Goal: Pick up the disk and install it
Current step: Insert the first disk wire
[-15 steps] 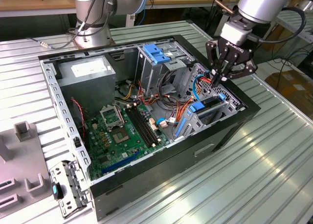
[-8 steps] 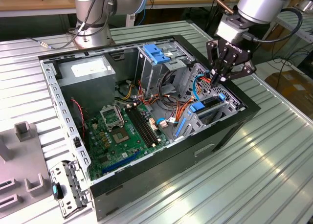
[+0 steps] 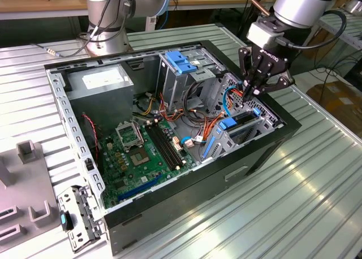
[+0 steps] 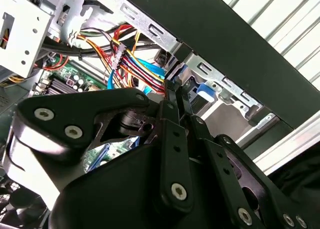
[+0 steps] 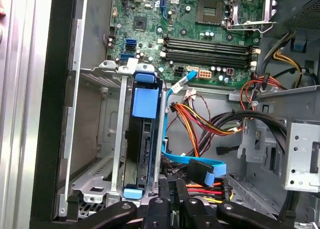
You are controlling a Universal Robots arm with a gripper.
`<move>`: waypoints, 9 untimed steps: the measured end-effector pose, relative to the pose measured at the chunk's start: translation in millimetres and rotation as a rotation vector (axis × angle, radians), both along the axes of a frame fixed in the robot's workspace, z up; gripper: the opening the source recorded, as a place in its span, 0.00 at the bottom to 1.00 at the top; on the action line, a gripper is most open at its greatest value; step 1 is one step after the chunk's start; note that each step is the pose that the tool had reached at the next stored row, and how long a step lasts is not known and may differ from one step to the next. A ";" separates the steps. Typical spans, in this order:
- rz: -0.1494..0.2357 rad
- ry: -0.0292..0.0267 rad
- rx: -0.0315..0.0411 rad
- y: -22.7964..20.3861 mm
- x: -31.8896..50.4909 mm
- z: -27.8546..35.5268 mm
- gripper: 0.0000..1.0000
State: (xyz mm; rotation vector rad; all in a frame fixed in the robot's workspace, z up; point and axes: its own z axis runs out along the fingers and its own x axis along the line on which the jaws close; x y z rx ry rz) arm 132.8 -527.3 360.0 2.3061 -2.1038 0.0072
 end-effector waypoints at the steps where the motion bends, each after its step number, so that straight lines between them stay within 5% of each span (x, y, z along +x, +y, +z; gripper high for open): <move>1: -0.001 0.0000 0.0001 0.0 0.0 -0.1 0.16; 9: -0.004 0.0000 0.0001 0.0 0.0 -0.2 0.16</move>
